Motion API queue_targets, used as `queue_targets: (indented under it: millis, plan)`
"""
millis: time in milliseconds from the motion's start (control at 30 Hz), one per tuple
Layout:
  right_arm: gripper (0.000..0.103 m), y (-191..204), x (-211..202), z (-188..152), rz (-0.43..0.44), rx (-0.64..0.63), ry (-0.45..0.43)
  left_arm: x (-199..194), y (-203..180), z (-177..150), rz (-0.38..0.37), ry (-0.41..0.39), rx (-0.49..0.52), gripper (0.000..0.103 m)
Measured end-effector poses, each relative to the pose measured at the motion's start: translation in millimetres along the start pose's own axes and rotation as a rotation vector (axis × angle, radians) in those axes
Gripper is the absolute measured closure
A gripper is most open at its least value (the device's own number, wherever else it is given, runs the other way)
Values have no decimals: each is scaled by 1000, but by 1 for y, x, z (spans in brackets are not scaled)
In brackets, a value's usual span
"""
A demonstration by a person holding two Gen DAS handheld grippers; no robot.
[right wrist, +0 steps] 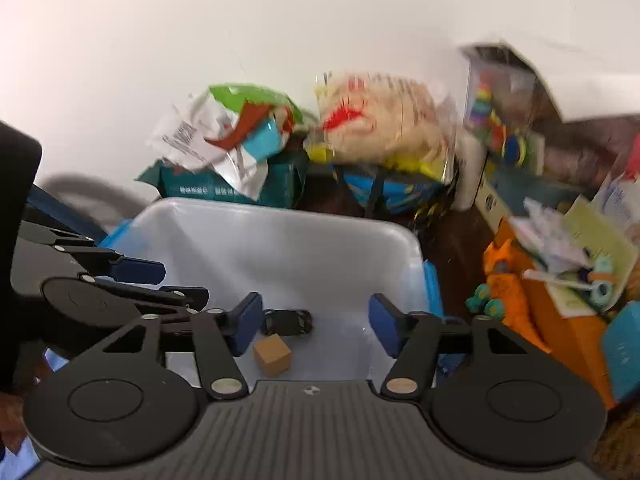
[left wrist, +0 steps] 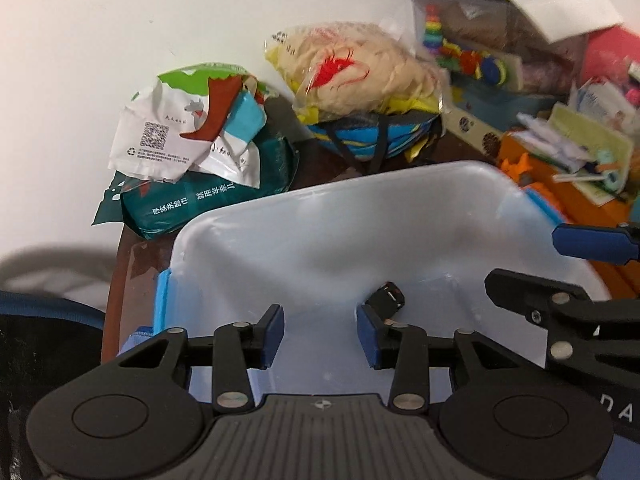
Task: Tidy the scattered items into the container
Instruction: 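Drop the black car into the white bin with the left tool while the right tool drops the cube in, then grasp the green Lego brick with the left tool while the right tool grasps the blue brick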
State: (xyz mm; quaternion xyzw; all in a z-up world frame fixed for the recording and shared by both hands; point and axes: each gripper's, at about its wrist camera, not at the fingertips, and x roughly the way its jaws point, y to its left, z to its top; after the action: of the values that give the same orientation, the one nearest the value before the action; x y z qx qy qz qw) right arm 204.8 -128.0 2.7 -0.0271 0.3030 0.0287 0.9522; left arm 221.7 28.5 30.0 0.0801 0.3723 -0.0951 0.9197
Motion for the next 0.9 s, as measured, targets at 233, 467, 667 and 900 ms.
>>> queue_targets:
  millis: [233,467,667,900]
  plan:
    - [19,2,-58,-30,107,-114,-124,-65,8,-40,-23,-66,-54,41]
    - [19,1,-69,-92,214,-170,-40,-81,-3,-125,21,31,-83,40]
    - [21,-16,-61,-142,265,-100,81,-71,-23,-186,60,139,-25,40]
    - [31,-26,-63,-178,264,-33,132,-58,-19,-202,55,129,-98,41]
